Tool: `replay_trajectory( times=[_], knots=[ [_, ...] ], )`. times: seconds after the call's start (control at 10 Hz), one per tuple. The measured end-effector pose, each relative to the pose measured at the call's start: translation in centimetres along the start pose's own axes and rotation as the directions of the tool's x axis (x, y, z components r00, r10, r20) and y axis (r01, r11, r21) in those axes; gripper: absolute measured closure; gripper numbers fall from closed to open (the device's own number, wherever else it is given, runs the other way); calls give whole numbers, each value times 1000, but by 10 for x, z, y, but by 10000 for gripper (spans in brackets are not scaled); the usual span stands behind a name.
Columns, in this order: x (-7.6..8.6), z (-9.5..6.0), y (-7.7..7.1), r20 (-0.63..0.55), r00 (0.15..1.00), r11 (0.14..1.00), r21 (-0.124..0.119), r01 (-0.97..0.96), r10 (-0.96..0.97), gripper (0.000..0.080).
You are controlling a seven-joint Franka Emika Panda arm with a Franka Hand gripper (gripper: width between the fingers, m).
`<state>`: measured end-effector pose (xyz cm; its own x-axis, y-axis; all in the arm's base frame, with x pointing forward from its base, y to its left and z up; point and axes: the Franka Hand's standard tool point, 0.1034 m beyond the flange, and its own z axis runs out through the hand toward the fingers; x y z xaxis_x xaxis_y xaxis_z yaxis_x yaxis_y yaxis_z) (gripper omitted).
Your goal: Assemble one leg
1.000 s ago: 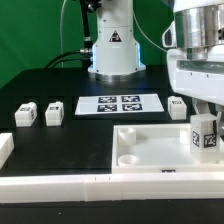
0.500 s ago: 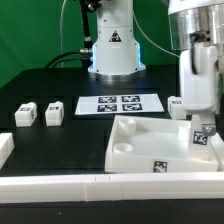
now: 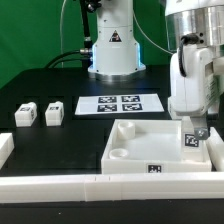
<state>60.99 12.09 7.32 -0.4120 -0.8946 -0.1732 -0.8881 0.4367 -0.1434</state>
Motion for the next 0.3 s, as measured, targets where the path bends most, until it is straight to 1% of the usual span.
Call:
replay_trajectory(
  times=[0.1,0.2,0.3],
  knots=[
    [0,0,0,0,1000,1000,0,3,-3,201],
    [0,0,0,0,1000,1000,0,4,-4,160],
    [0,0,0,0,1000,1000,0,5,-5,153]
  ],
)
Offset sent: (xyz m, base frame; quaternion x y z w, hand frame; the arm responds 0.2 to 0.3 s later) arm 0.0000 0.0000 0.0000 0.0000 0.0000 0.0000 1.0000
